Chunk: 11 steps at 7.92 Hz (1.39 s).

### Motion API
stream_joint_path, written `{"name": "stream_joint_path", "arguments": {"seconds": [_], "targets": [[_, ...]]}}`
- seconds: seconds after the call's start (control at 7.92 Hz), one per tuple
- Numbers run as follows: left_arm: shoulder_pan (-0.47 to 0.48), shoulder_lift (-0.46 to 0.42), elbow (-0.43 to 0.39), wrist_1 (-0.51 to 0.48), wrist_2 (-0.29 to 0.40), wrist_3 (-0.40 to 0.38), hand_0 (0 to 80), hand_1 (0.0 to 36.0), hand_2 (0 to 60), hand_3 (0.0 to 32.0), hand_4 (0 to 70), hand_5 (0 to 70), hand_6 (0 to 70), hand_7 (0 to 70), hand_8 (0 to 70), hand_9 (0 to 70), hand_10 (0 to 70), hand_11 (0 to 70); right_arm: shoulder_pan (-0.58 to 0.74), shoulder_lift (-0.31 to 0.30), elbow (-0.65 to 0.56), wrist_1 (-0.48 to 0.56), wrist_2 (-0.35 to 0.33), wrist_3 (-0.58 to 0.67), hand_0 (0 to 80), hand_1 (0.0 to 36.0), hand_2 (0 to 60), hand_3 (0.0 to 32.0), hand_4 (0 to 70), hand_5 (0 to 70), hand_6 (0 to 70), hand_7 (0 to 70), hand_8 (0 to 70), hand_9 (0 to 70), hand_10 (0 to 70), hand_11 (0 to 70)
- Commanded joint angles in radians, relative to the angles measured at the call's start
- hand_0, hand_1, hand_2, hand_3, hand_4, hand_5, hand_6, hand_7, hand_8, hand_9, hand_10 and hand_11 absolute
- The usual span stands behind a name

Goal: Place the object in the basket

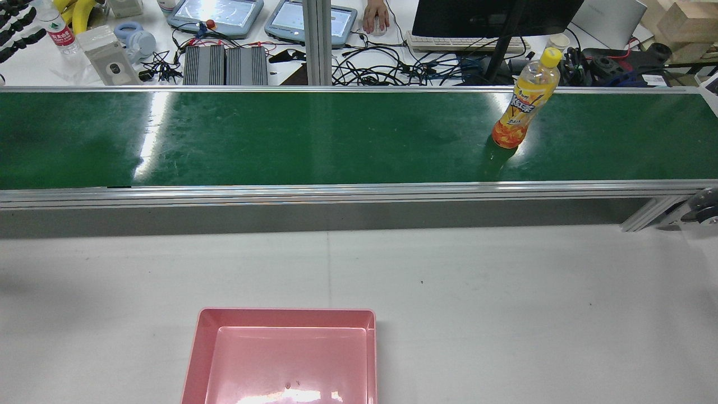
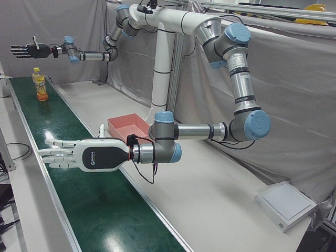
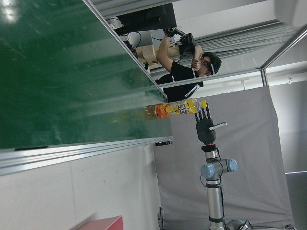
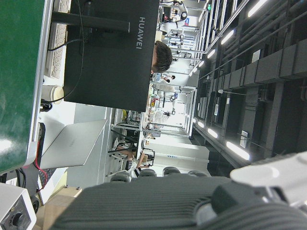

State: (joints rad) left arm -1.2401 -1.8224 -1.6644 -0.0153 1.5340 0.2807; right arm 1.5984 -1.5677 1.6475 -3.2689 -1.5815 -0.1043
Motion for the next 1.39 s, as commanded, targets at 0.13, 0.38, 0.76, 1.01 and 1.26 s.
{"name": "stream_joint_path", "arguments": {"seconds": [0.13,0.38,0.76,1.01,1.26], "targets": [[0.001,0.0,0.0,0.0,0.0,0.0,58.1,8.6,0.0,0.4,9.2,12.2,0.1,0.0,1.8,1.1,4.8,8.8,0.0,0.0,0.0,0.0,0.0,0.001,0.0,0.0,0.0,0.0,0.0,0.0,0.0,0.0,0.0,0.0,0.0,0.0],[0.001,0.0,0.002,0.0,0.0,0.0,57.8,8.3,0.0,0.4,9.1,12.3,0.1,0.0,2.0,1.3,5.1,9.1,0.0,0.0,0.0,0.0,0.0,0.002,0.0,0.0,0.0,0.0,0.0,0.0,0.0,0.0,0.0,0.0,0.0,0.0],[0.002,0.002,0.005,-0.002,-0.002,0.0,57.1,7.0,0.0,0.0,8.9,12.8,0.1,0.0,2.1,1.4,5.4,9.5,0.0,0.0,0.0,0.0,0.0,0.001,0.0,0.0,0.0,0.0,0.0,0.0,0.0,0.0,0.0,0.0,0.0,0.0],[0.037,0.0,0.009,-0.002,-0.003,-0.002,57.4,7.0,0.0,0.6,8.9,12.3,0.0,0.0,2.5,1.9,5.3,9.3,0.0,0.0,0.0,0.0,0.0,0.0,0.0,0.0,0.0,0.0,0.0,0.0,0.0,0.0,0.0,0.0,0.0,0.0],[0.041,0.003,0.012,-0.002,-0.003,-0.002,57.2,7.2,0.0,0.2,8.6,12.6,0.1,0.0,2.6,2.0,5.5,9.6,0.0,0.0,0.0,0.0,0.0,0.002,0.0,0.0,0.0,0.0,0.0,0.0,0.0,0.0,0.0,0.0,0.0,0.0]]}}
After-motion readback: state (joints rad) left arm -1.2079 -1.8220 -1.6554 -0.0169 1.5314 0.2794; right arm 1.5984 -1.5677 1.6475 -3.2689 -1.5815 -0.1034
